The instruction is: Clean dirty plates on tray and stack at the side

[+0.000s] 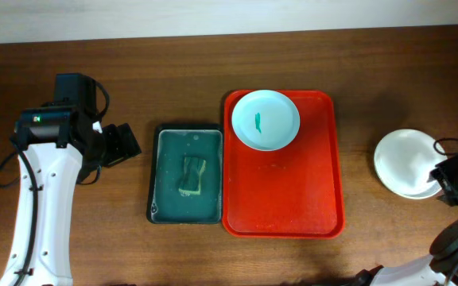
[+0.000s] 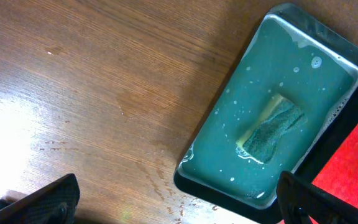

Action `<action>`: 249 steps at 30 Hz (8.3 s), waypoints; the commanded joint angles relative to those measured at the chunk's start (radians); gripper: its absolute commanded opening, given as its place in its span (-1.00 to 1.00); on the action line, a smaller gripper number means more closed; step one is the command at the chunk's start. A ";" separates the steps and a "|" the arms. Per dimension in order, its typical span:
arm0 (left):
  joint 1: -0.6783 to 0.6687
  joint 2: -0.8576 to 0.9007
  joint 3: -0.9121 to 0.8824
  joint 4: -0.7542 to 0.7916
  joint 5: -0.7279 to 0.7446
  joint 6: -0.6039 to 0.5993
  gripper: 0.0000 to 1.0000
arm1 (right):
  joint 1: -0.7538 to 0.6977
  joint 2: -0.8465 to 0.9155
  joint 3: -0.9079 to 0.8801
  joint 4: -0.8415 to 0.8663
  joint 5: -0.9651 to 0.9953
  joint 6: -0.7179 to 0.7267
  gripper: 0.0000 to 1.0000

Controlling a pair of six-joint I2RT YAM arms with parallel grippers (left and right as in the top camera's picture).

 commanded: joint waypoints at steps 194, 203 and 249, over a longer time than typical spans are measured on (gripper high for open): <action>-0.439 0.309 -0.248 0.441 -0.033 0.134 -0.92 | 0.943 -0.092 -0.447 0.414 -0.072 -0.031 -0.91; -0.380 0.275 -0.259 0.425 0.150 0.130 0.64 | 0.945 -0.193 -0.375 0.281 -0.074 -0.111 -0.89; 0.066 -0.265 -0.157 0.175 0.184 0.137 0.99 | 1.914 -0.284 0.097 0.410 1.108 -0.206 -0.92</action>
